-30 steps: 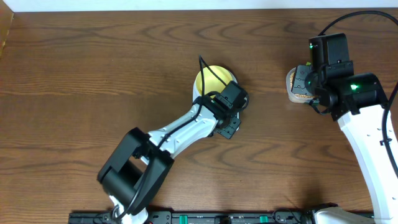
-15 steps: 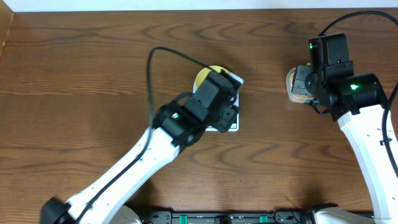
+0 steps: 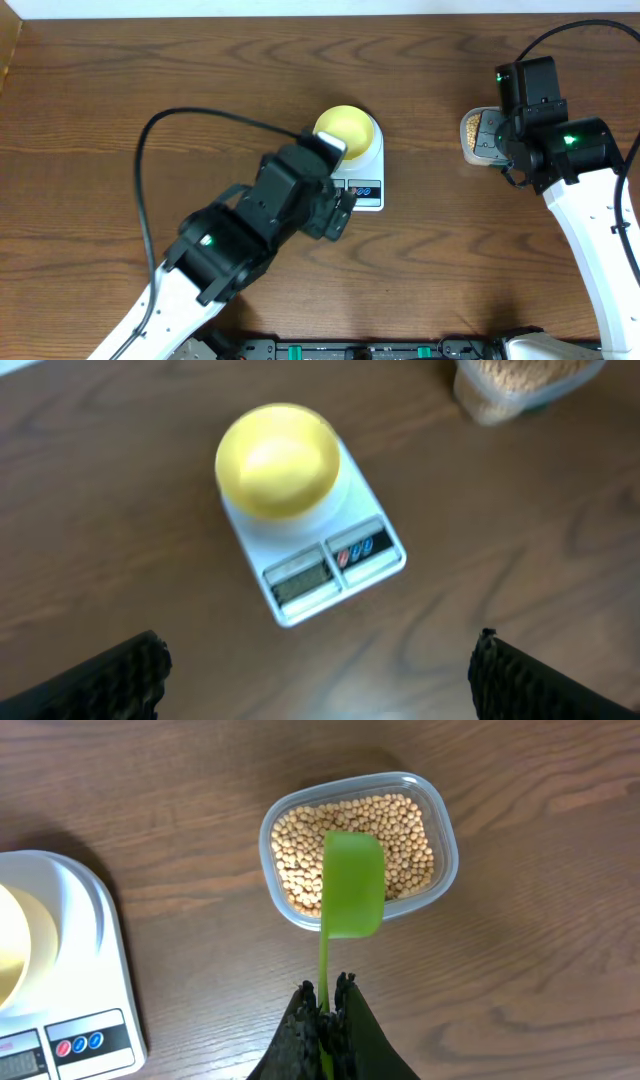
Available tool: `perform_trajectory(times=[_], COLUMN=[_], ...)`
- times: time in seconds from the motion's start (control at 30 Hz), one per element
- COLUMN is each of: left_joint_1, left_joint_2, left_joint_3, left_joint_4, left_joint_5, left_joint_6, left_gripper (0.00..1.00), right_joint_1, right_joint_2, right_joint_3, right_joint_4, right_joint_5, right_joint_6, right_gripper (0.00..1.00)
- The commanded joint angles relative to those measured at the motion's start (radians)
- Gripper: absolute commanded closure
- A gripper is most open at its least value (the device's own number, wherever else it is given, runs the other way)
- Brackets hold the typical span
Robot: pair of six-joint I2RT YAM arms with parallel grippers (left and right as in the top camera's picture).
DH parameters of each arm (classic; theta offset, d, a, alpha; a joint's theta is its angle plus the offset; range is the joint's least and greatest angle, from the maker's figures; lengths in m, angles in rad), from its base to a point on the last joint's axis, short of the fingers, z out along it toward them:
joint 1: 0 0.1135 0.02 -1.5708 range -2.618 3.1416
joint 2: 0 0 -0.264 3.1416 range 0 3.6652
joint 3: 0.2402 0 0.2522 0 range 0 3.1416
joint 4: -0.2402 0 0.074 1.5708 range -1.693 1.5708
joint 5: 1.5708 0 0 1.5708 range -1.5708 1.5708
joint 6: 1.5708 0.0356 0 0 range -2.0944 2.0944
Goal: Scoop item into bowl and weigh 50g on scale
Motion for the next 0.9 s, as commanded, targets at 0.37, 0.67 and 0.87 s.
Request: perform_trajectory(times=[0.37,0.67,0.87], left_joint_1=[0.0,0.0,0.0], left_joint_2=[-0.129,-0.102,-0.087], left_joint_3=[0.023,0.079,0.087], left_joint_4=[-0.143,-0.272,-0.27], left_joint_5=[-0.014,-0.014,-0.014], left_joint_6=[-0.137,-0.132,-0.117], left_gripper=[0.02,0.02,0.02], right_joint_1=[-0.007,-0.049,-0.075], right_joint_2=[-0.016,-0.016,-0.016], right_joint_3=[0.008,0.002,0.0], right_joint_4=[-0.01,-0.007,-0.006], right_joint_5=[0.079,0.081,0.081], right_joint_6=[-0.024,-0.032,-0.032], right_gripper=[0.99,0.99,0.99])
